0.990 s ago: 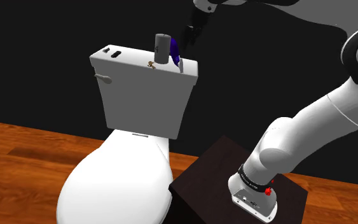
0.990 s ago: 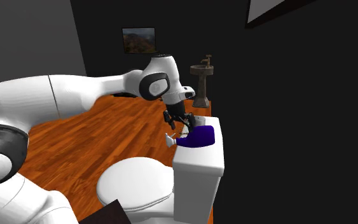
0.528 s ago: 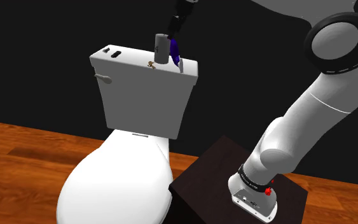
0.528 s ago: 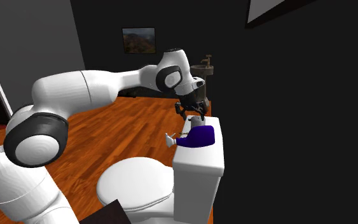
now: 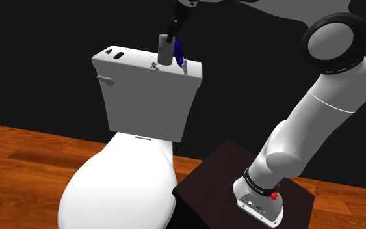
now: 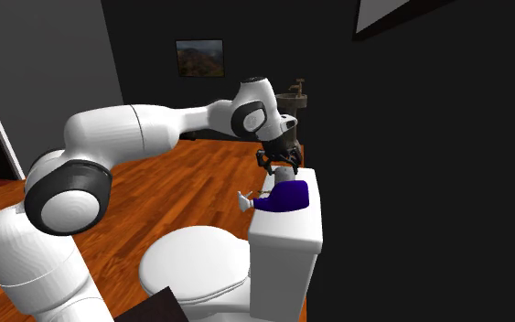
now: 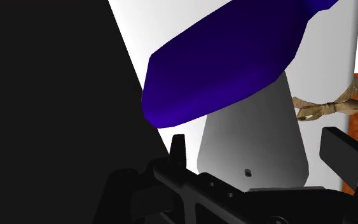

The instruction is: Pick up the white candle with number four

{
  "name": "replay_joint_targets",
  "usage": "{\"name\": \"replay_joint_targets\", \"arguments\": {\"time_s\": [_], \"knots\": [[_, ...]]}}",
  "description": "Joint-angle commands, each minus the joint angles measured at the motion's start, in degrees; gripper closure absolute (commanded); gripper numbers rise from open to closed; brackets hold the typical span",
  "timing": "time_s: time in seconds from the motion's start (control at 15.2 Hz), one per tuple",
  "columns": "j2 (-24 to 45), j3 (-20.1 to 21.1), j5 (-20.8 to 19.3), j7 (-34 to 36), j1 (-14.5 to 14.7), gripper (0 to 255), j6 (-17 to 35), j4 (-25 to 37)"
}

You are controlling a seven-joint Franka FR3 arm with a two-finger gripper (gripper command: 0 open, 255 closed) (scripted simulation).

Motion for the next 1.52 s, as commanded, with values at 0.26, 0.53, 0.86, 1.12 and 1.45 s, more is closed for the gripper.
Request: {"name": "replay_joint_targets", "arguments": {"time_s": [0.26,0.53,0.86,1.12,1.45], "knots": [[-0.6,0.0,-0.2,0.2,0.0,255,2.2,-2.7],[-0.6,0.0,-0.1,0.1,0.0,255,2.2,-2.7],[-0.4,0.0,-0.1,0.1,0.0,255,1.4,-1.7],[0.3,0.0,0.1,-0.1,0.0,255,-1.9,2.3],[1.6,0.0,0.4,-0.4,0.0,255,-6.1,7.7]]}}
